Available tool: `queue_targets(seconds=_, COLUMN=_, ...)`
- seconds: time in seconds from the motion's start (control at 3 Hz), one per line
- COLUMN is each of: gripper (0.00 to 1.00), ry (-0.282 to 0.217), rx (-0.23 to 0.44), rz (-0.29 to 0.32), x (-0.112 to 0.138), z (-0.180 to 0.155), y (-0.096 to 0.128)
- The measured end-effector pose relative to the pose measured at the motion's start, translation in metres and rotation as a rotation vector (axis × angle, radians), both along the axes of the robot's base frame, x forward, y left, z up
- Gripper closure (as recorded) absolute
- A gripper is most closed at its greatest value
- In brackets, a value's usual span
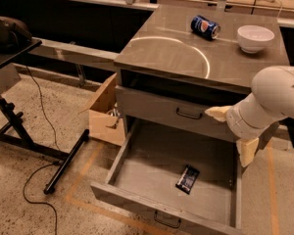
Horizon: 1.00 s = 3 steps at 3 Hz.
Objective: Pick rxbar blueberry from middle drawer and place on counter
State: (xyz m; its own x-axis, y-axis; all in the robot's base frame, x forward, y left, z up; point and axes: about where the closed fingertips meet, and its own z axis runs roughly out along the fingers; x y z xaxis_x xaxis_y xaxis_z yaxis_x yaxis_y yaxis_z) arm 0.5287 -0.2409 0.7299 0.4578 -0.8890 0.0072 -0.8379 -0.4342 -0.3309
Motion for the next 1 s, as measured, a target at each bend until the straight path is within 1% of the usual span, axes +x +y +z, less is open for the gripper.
queue_targets(seconds=0.33, gripper=0.00, ry=0.057, rx=-0.023, rz=0.078, x=0.013, z=-0.036, y=-0.014)
queue_targets(seconds=0.67, gripper=0.00, ry=0.141, rx=-0.024, rz=0.162, x=0.007, z=-0.073, y=-0.025)
queue_targets(seconds=1.0, gripper=0.00, ry=0.185, rx=-0.018, rz=0.269, x=-0.001, z=-0.111, y=-0.029)
